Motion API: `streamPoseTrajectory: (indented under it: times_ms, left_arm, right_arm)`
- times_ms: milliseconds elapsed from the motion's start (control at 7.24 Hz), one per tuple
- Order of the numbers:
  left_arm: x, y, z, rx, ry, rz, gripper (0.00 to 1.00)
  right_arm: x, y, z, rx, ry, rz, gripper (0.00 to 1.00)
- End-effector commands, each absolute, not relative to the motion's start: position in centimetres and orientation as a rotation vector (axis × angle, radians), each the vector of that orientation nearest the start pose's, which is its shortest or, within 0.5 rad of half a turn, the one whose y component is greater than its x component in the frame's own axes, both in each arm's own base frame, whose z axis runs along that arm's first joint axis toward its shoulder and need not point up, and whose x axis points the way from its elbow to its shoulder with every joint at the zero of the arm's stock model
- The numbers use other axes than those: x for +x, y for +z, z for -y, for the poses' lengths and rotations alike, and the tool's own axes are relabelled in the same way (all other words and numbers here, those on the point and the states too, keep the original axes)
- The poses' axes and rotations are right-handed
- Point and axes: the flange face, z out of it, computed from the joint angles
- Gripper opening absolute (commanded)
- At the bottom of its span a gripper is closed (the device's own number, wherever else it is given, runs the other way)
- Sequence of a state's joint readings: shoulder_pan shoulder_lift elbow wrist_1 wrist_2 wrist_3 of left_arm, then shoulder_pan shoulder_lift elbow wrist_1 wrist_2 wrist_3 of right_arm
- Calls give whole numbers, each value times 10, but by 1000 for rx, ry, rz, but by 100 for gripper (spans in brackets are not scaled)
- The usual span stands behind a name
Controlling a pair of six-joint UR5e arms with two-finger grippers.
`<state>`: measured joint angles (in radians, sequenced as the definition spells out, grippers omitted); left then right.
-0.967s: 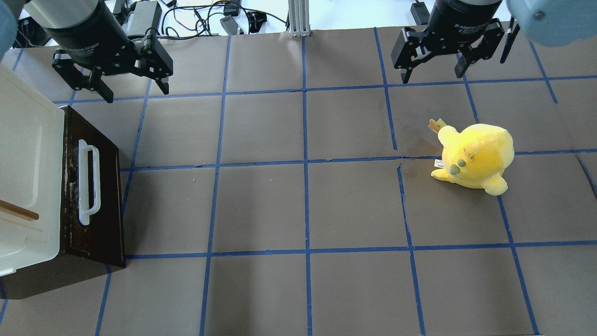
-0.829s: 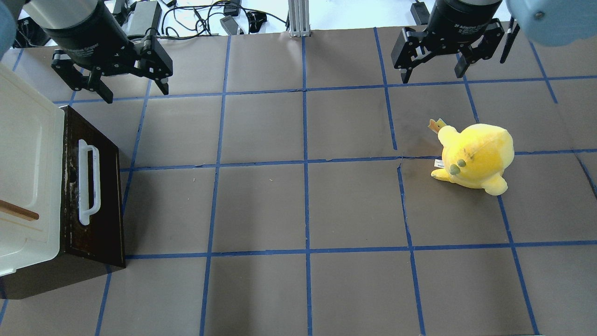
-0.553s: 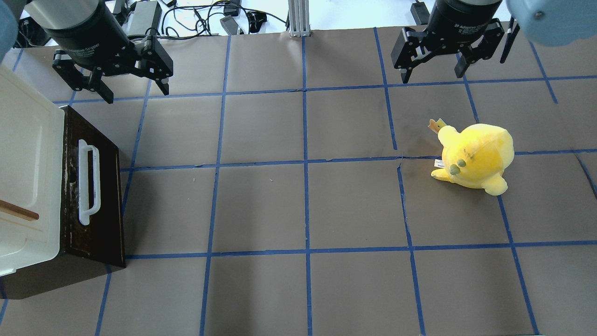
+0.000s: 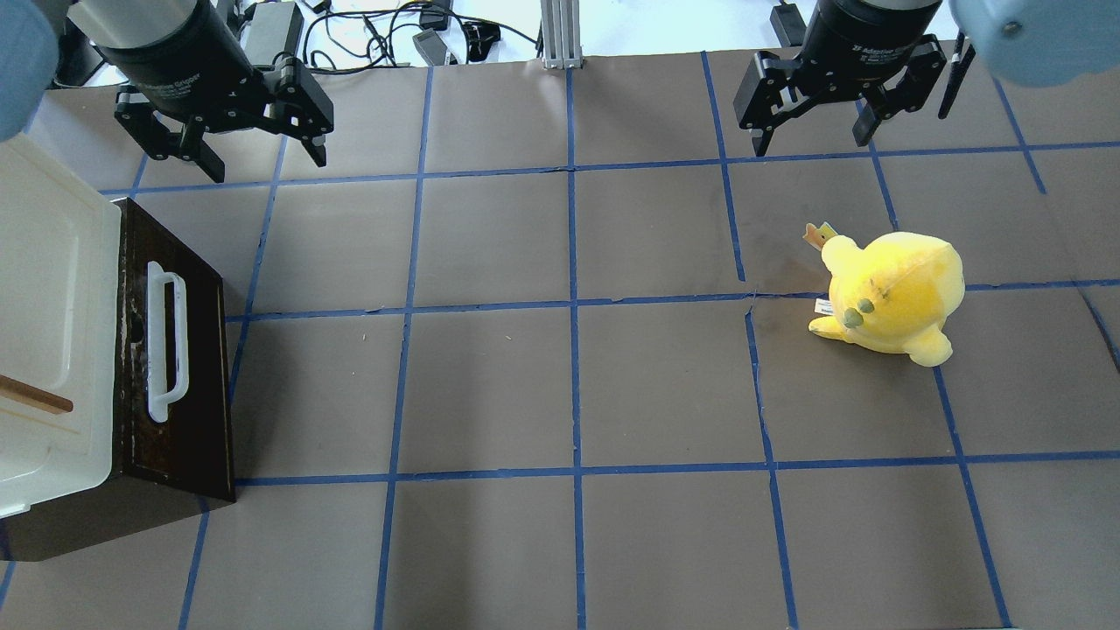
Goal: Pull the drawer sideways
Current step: 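Move the left gripper toward the white handle of the wooden drawer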
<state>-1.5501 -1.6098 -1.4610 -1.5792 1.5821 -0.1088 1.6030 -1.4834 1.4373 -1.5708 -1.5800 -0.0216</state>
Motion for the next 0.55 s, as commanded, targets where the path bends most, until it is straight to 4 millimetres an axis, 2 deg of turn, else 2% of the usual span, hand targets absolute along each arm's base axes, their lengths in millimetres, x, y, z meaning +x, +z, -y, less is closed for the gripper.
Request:
streamPoseTrajectory:
  times_ms: [0,276,414]
  left_arm:
    - [-130,522,515,-159,-99,-3125,100]
    - [-146,519,513,-95,-93,-3085,100]
    - [-147,502,522,-117,-43,-3077,100]
  right_arm:
    - [149,509,529,-84,-73,-3149,100]
    - [149,509,529,-84,-73,-3149,100]
    - [149,509,529,-87,-73,-3149,100]
